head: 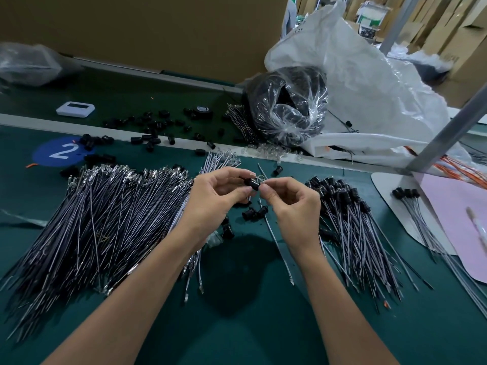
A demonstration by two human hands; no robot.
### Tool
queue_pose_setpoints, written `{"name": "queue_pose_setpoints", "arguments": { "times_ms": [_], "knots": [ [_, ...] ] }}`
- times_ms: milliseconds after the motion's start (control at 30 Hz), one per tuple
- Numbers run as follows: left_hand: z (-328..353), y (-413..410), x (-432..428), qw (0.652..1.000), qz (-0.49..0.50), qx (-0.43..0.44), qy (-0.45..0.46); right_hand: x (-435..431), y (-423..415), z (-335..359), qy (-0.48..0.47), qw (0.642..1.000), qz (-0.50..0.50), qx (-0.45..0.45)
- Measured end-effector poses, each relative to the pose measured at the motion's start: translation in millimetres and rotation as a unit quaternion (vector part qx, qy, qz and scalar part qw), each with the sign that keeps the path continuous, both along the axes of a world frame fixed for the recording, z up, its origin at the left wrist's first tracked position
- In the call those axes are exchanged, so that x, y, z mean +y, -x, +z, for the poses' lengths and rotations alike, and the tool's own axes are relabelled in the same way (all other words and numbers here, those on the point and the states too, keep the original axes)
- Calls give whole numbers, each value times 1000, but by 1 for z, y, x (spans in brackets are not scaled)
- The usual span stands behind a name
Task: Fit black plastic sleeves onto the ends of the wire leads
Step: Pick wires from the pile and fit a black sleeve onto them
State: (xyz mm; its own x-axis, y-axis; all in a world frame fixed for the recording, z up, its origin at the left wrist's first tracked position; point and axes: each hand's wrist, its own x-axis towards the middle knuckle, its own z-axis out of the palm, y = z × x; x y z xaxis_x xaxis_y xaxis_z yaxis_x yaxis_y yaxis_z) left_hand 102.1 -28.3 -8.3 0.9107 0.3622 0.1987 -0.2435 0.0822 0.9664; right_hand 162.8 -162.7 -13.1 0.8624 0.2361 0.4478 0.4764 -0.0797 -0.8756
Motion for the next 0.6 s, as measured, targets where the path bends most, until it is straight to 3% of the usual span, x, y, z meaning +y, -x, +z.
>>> {"name": "queue_pose_setpoints", "arguments": {
  "times_ms": [300, 433, 600],
  "knots": [
    [0, 1, -3, 976, -8, -18, 219, 4, 5, 0, -58, 995, 63, 47],
    [0, 2, 0, 956, -5, -5, 295, 4, 3, -1, -64, 996, 33, 46],
    [0, 0, 7, 931, 18, -13, 364, -1, 0, -1, 27, 999, -7, -44]
  ]
}}
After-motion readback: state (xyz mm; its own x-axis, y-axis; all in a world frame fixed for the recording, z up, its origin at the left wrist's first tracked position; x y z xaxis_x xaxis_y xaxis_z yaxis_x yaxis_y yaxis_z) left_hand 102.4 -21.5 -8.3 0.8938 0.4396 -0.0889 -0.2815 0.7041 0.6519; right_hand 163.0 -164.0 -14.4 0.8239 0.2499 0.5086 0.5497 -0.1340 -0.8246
